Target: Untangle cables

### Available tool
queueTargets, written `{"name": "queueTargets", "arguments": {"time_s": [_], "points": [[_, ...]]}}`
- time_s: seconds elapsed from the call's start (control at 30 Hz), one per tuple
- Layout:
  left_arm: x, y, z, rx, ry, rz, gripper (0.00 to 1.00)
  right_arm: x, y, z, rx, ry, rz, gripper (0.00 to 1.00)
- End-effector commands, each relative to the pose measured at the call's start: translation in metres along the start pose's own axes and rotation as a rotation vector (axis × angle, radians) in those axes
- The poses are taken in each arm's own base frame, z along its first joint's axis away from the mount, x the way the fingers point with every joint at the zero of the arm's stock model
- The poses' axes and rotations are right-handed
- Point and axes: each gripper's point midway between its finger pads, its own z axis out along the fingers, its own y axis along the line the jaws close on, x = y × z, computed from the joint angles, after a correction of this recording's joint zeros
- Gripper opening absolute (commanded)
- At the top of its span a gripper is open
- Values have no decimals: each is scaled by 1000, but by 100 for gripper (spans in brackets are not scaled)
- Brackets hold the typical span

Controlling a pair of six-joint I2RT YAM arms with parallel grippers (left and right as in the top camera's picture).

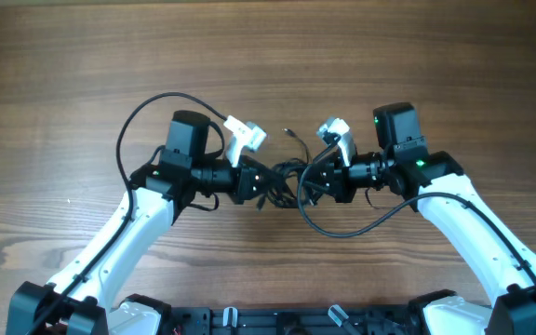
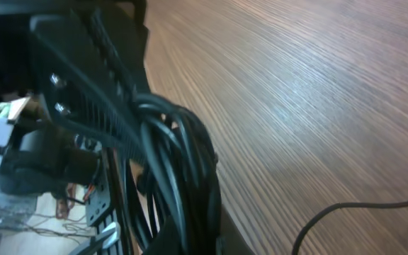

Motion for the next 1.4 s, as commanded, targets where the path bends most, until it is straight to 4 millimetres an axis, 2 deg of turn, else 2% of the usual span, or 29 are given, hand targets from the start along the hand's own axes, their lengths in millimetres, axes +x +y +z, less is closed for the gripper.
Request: {"name": "queueTargets", "arguments": {"time_s": [0.0,0.13,0.17,0.2,0.23,0.27,0.3,0.37,0.43,0.5,0.53,0.57,0.67,0.83,0.9,0.93,1.0,1.1,1.2,1.27,1.33,1.37], "points": [[-27,56,-26,-253,-151,-259,6,1,-22,-4,133,5,88,4],[-41,56,-30,-237,-211,-319,22,-3,-40,-8,235,-28,248,4],[-43,54,-30,-229,-220,-331,46,-3,-49,-10,289,-45,338,4],[-45,53,-29,-220,-227,-351,60,-3,-54,-12,320,-60,398,4],[-46,51,-29,-213,-233,-384,63,-5,-56,-13,329,-73,420,4],[-45,49,-26,-201,-234,-436,77,-10,-57,-13,327,-93,424,4],[-44,46,-22,-188,-230,-501,100,-16,-57,-13,323,-117,436,4],[-39,37,-13,-165,-209,-601,100,-26,-58,-14,314,-163,484,4],[-36,28,-4,-151,-187,-599,100,-32,-58,-15,303,-198,546,4],[-32,23,4,-152,-185,-721,86,-36,-58,-15,293,-224,621,4],[-31,24,7,-165,-202,-831,73,-37,-57,-15,288,-232,639,5],[-29,24,12,-180,-226,-968,67,-40,-57,-15,284,-242,639,4],[-24,26,25,-237,-319,-1240,73,-45,-57,-15,272,-266,686,5],[-19,26,36,-294,-453,-1414,81,-44,-54,-14,256,-264,718,4],[-15,21,41,-282,-466,-1493,77,-43,-54,-14,256,-262,724,4],[-14,18,44,-273,-468,-1535,72,-44,-52,-13,242,-258,724,5],[-13,18,45,-273,-500,-1574,66,-44,-50,-12,225,-257,760,4],[-20,20,44,-270,-569,-1567,65,-45,-40,-10,170,-238,761,5],[-30,12,47,-224,-594,-1534,62,-45,-36,-9,145,-228,769,4],[-32,7,49,-203,-588,-1522,51,-45,-31,-8,119,-220,782,4],[-31,6,50,-212,-579,-1505,31,-45,-32,-8,124,-221,774,5],[-28,8,50,-235,-571,-1476,17,-45,-33,-8,128,-220,755,5]]}}
